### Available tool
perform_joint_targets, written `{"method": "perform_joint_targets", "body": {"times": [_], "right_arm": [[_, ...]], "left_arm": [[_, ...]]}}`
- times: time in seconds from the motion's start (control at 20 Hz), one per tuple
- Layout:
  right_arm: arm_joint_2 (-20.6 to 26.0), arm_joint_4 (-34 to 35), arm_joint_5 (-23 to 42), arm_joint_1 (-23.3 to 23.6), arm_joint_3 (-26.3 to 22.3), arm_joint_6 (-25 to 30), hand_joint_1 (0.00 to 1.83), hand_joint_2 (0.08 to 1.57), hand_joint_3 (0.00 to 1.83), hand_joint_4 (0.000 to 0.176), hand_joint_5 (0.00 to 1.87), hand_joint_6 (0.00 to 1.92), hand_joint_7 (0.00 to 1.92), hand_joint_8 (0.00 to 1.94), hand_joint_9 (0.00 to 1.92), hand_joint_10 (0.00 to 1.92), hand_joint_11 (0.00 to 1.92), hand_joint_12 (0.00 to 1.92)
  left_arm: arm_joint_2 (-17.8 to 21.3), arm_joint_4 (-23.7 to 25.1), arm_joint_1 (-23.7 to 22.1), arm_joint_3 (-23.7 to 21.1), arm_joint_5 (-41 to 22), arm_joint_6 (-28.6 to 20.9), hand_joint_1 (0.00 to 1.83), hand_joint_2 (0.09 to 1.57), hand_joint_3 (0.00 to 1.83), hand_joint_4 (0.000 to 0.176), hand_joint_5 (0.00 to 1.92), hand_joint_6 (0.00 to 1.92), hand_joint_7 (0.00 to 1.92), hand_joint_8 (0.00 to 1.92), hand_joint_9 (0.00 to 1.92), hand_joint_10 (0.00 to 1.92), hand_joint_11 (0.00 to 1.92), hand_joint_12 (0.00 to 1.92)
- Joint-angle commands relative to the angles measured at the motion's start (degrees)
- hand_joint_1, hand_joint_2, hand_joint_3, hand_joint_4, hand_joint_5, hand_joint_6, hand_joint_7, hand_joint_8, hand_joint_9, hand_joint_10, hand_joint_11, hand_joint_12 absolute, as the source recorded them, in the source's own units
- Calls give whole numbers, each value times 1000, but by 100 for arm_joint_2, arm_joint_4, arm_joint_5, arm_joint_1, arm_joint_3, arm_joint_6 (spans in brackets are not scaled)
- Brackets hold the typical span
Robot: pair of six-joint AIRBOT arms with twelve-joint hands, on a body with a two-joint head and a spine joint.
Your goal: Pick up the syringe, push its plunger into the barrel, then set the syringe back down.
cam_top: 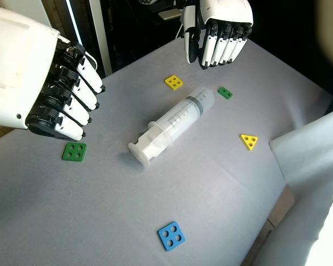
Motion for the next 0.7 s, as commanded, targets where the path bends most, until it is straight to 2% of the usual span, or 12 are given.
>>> {"method": "perform_joint_targets", "body": {"times": [0.0, 0.1, 0.2, 0.4, 0.45, 0.6, 0.65], "right_arm": [[8, 302, 42, 70, -15, 38, 0, 1222, 27, 0, 121, 4, 104, 1, 94, 18, 0, 346], [8, 301, 42, 70, -15, 38, 0, 1224, 14, 0, 132, 5, 106, 1, 99, 11, 0, 376], [7, 301, 45, 70, -16, 38, 0, 1228, 10, 0, 121, 0, 91, 1, 85, 3, 0, 316], [8, 301, 46, 75, -19, 38, 0, 1233, 8, 0, 135, 4, 106, 4, 99, 6, 0, 360], [8, 301, 47, 75, -19, 38, 0, 1237, 6, 0, 149, 7, 121, 5, 109, 8, 0, 385], [8, 301, 56, 75, -23, 38, 0, 1238, 3, 0, 180, 8, 162, 6, 133, 8, 0, 409], [7, 301, 57, 74, -23, 37, 0, 1238, 2, 0, 188, 10, 171, 9, 138, 10, 0, 406]], "left_arm": [[28, 191, -110, 13, -523, 11, 0, 1182, 28, 0, 169, 2, 146, 1, 103, 2, 0, 175], [67, 173, -203, 29, -278, 11, 0, 1188, 23, 0, 175, 3, 146, 0, 102, 0, 0, 175], [101, 138, -323, 80, 114, 15, 0, 1189, 20, 0, 173, 1, 141, 0, 97, 0, 0, 173], [113, 137, -421, 86, 166, 202, 0, 1198, 11, 0, 193, 3, 166, 3, 123, 4, 0, 236], [110, 36, -420, 70, 115, 286, 0, 1198, 10, 0, 189, 1, 161, 1, 118, 1, 0, 237], [108, -764, -395, -56, -183, 1121, 0, 1198, 4, 0, 177, 2, 146, 3, 103, 2, 0, 206], [97, -830, -345, -78, -278, 1191, 0, 1199, 4, 0, 174, 0, 141, 0, 99, 0, 0, 206]]}}
